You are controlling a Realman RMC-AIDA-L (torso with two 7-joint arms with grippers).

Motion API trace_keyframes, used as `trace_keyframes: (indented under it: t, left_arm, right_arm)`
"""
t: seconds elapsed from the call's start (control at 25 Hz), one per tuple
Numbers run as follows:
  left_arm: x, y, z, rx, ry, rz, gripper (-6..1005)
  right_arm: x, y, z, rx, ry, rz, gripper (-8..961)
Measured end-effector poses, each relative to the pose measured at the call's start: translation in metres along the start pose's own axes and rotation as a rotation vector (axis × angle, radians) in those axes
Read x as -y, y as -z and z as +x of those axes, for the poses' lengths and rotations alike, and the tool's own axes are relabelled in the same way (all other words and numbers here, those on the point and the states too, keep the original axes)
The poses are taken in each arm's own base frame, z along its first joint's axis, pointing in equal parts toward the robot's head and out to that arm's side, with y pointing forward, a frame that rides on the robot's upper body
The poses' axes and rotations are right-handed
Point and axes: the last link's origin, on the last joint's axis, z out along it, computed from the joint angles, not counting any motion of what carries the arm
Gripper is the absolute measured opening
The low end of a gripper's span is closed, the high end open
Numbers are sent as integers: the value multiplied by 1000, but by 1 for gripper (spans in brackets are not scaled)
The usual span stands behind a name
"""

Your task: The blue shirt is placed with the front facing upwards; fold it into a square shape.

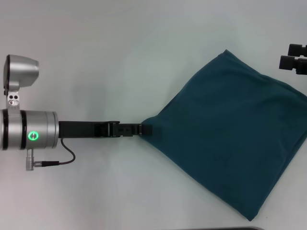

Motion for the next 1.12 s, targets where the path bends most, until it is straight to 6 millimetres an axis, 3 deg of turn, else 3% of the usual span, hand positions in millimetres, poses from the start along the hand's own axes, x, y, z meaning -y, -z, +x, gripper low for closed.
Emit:
trace_keyframes:
  t: [0.64,0.76,1.12]
  left_arm:
    - [-5,-12,4,41,-10,14,893]
    - [-6,-13,7,41,-14,14,717]
    - [-9,-19,14,41,-26,21,412]
  right_arm:
    - [0,1,-1,6,0,1,923]
    - [0,1,-1,7,-1,2,922]
    - [1,2,-1,13,-2,6,920]
